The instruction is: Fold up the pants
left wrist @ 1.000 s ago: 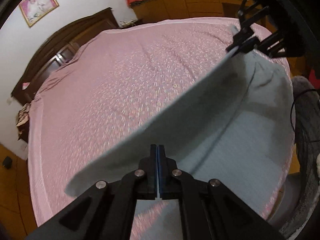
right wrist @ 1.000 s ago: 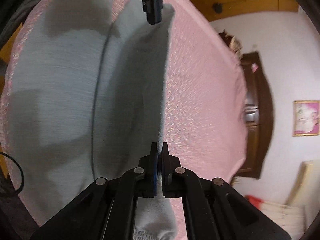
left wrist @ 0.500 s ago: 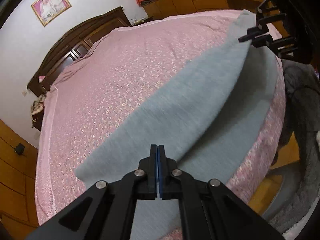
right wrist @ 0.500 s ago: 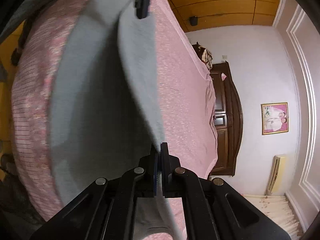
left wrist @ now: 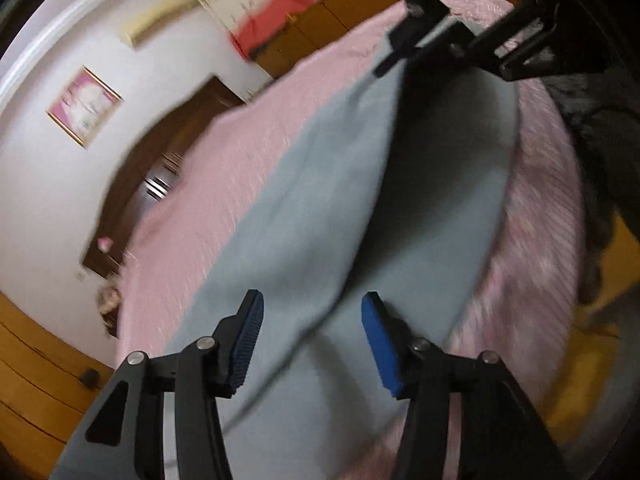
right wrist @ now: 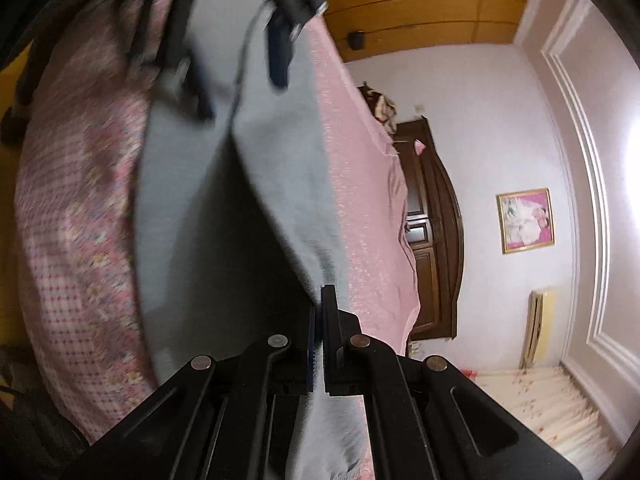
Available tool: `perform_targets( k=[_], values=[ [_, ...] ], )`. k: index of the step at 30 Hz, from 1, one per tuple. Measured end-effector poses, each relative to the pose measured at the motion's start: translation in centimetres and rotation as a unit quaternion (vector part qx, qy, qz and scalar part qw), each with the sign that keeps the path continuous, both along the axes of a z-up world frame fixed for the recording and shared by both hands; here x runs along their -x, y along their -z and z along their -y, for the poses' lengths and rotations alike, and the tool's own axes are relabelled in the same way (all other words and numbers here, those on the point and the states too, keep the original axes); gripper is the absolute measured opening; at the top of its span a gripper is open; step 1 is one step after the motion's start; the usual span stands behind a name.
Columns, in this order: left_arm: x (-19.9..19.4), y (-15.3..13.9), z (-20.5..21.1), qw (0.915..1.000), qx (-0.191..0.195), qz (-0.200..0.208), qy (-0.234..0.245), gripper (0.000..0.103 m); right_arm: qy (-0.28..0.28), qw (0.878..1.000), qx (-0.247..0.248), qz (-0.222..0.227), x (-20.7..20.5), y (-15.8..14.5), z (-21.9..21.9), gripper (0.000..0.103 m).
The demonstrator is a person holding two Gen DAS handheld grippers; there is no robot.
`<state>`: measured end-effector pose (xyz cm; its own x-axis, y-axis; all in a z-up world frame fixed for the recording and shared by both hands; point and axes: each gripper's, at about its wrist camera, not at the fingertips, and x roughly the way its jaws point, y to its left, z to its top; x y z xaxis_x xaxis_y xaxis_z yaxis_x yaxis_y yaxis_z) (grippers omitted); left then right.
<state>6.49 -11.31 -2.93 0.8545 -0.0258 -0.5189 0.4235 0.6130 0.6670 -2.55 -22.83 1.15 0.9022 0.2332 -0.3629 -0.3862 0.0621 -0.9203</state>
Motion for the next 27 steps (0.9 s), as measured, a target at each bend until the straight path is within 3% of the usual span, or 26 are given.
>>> perform_targets(
  k=[3,6,10,11,13,14,15,17,21,27],
  values=[
    [-1.6,0.4,1.3,0.9993,0.011,0.035,0.005,0.057,0.005,1.000,-0.018,-0.003,-0.6,-1.1,0.1,0.003],
    [-3.2,0.9,1.5,0.9969,-0.008,0.076,-0.017,0.058,0.007,1.000,-0.024,-0.003,-2.6,-1.7,-0.9,0.004],
    [-4.3,0.5,-1.4,0.9946,-0.018,0.086,-0.057,0.057,0.007,1.000,-0.028,-0.006,-3.6,-1.6,-0.6,0.004],
    [-4.6,0.5,-2.4,0.9934,-0.026,0.087,-0.071,0.052,0.008,0.999,-0.030,-0.008,-3.9,-1.7,-0.4,0.003],
    [-5.6,0.3,-4.2,0.9914,-0.036,0.083,-0.095,0.027,0.008,0.999,-0.029,-0.014,-4.5,-1.6,-0.2,0.003],
    [-6.1,0.2,-5.2,0.9916,-0.031,0.071,-0.103,0.007,0.008,1.000,-0.025,-0.017,-4.6,-1.2,-0.2,0.003],
    [-6.5,0.0,-6.0,0.9924,-0.026,0.058,-0.105,0.003,0.006,1.000,-0.020,-0.016,-4.8,-1.1,-0.2,0.003],
    [-6.6,-0.5,-6.6,0.9937,-0.028,0.054,-0.094,0.003,0.000,1.000,-0.010,-0.015,-5.4,-1.1,-0.1,0.004],
    [-6.9,-1.0,-6.9,0.9917,-0.082,0.063,-0.076,0.003,-0.008,1.000,0.003,-0.012,-5.2,-0.8,-0.6,0.004],
    [-4.0,0.5,-6.8,0.9848,-0.158,0.064,-0.033,0.003,-0.021,1.000,0.020,-0.010,-3.6,1.2,-0.4,0.004]
  ],
)
